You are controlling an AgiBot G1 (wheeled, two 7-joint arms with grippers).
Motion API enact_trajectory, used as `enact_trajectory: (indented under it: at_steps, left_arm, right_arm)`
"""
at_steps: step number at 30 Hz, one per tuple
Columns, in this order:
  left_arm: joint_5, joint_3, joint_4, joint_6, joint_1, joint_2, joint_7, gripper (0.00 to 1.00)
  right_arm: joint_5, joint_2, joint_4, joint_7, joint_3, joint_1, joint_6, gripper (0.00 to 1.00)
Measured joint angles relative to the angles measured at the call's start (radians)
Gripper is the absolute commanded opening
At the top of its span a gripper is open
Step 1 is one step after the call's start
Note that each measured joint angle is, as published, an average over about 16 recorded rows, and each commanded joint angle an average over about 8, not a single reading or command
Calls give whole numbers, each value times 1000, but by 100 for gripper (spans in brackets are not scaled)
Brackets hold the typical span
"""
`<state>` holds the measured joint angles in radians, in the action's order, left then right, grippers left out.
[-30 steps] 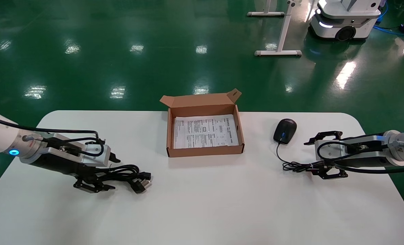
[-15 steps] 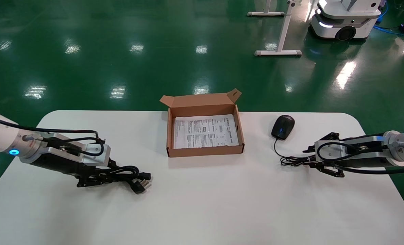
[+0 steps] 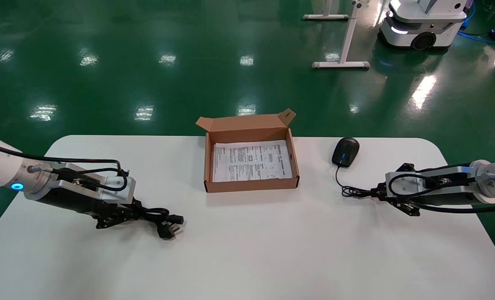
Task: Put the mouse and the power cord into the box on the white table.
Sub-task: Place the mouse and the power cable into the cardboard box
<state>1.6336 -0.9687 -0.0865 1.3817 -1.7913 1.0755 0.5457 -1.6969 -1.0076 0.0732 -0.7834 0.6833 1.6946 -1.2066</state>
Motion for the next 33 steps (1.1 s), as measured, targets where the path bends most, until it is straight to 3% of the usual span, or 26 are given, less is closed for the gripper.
enact_trajectory:
  at_steps: [12, 22, 33]
  left_arm:
    - [-42, 34, -25, 9, -98, -57, 1, 0]
    - [-119, 98, -53, -111, -234, -67, -25, 0]
    - [-144, 123, -40, -208, -312, -4, -30, 0]
  right_arm:
    - [34, 2, 46, 22, -25, 99, -42, 0]
    - [104, -61, 116, 67, -73, 226, -46, 0]
    - [142, -186, 136, 33, -91, 194, -29, 0]
